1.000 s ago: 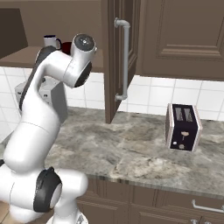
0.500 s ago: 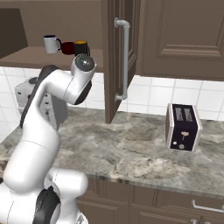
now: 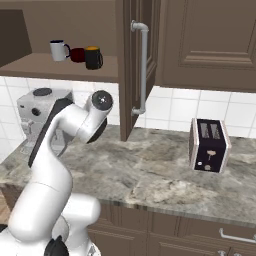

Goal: Pick the mug on the counter and place it in the cabinet with the handle facing the right, like the mugs already inside.

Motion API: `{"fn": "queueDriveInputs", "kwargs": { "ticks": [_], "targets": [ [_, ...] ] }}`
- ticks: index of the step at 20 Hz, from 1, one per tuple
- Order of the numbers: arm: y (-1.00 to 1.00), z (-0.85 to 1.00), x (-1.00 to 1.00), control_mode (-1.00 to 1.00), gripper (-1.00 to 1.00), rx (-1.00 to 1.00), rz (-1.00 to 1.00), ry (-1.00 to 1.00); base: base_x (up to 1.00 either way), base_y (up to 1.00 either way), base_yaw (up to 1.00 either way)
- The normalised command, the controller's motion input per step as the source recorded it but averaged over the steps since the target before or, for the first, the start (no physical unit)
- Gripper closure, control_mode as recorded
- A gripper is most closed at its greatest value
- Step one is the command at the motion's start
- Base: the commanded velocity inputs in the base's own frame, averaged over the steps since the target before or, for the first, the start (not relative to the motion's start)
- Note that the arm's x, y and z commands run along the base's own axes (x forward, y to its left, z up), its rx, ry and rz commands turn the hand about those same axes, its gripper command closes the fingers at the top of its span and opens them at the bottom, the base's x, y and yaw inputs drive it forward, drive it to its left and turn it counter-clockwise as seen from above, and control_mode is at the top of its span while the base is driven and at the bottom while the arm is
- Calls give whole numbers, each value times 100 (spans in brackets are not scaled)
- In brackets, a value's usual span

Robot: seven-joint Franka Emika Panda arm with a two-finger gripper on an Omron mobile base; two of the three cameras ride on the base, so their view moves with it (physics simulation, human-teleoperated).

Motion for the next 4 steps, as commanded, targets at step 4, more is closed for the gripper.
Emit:
{"fn": "queueDriveInputs", "kwargs": {
  "ticks": [4],
  "targets": [
    [0,-66,0,-100,-100,12,0,3,0,0,0]
  ]
}}
